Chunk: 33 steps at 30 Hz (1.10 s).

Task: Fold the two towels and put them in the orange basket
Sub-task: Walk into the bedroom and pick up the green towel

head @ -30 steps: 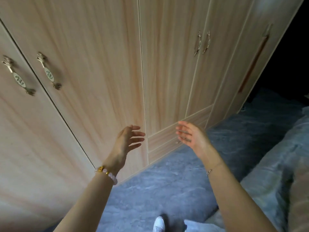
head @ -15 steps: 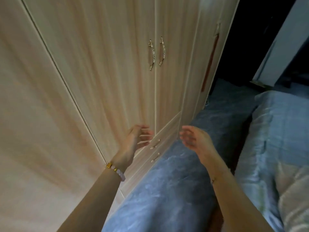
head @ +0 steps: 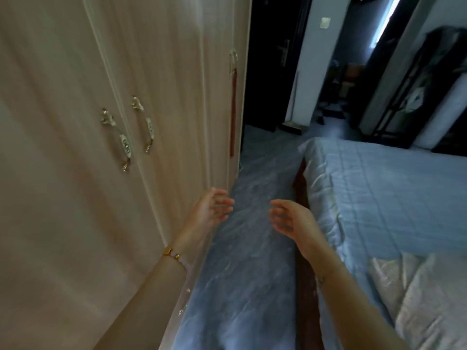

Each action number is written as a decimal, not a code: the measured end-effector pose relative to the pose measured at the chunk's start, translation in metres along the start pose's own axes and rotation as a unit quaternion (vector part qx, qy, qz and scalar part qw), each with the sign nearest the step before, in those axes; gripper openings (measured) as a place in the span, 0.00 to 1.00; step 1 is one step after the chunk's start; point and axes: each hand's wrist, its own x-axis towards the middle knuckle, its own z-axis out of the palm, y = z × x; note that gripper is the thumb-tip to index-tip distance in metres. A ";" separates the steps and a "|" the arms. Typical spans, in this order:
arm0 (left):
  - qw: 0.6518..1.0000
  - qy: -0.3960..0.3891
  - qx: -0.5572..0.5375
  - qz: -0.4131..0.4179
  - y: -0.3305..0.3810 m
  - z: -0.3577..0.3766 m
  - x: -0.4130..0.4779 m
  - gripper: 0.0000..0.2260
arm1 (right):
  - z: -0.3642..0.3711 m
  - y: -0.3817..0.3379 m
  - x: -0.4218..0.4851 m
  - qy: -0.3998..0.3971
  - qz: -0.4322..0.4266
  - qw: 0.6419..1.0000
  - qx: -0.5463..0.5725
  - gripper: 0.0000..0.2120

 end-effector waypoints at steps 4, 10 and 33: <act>0.999 -0.028 0.014 0.010 0.027 0.007 0.075 0.14 | 0.005 -0.031 0.056 0.018 -0.043 0.999 0.013 0.11; 0.997 -0.069 0.024 0.000 0.029 0.039 0.158 0.13 | -0.013 -0.037 0.121 0.048 -0.014 0.999 0.018 0.11; 0.999 -0.029 0.041 0.003 0.074 0.217 0.584 0.14 | -0.103 -0.221 0.552 0.022 -0.007 0.999 0.039 0.10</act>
